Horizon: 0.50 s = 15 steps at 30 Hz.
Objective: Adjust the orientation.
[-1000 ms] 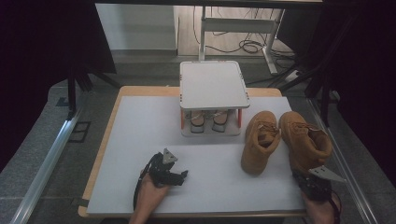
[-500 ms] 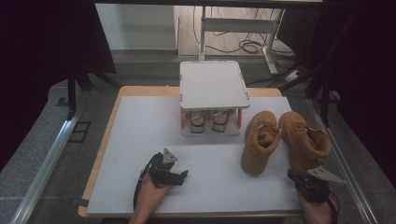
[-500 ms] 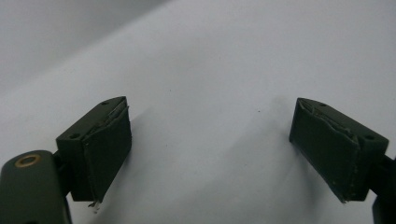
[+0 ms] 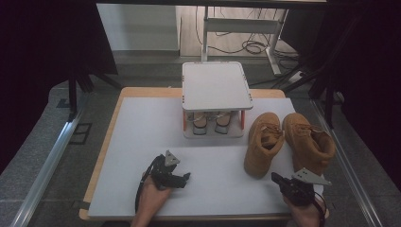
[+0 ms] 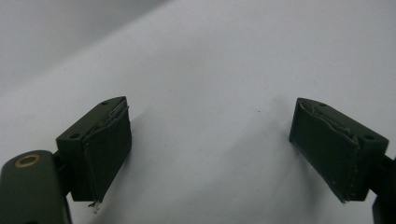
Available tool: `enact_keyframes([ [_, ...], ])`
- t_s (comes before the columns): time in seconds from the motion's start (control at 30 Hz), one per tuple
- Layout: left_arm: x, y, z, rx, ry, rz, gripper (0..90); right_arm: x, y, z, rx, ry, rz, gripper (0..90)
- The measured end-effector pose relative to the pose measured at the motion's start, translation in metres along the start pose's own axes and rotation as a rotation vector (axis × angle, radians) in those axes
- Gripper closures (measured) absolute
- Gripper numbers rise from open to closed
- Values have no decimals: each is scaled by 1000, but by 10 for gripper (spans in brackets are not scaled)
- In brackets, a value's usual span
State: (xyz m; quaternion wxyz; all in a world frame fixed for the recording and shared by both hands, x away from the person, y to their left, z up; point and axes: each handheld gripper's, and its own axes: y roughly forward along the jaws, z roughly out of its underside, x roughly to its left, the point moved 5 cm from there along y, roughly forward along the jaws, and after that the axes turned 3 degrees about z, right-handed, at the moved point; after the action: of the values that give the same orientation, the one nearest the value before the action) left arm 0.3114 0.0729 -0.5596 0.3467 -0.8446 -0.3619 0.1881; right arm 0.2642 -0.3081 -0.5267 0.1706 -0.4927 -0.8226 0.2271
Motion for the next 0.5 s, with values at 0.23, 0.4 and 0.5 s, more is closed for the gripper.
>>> enact_keyframes([
  [0.23, 0, 0, 0, 0, 0, 0, 128, 22, 14, -5, 10, -32, -58, 898],
  [0.4, 0, 0, 0, 0, 0, 0, 128, 35, 28, -8, 23, -58, -81, 898],
  [0.5, 0, 0, 0, -1, -1, 0, 128, 42, 37, -10, 28, -73, -84, 900],
])
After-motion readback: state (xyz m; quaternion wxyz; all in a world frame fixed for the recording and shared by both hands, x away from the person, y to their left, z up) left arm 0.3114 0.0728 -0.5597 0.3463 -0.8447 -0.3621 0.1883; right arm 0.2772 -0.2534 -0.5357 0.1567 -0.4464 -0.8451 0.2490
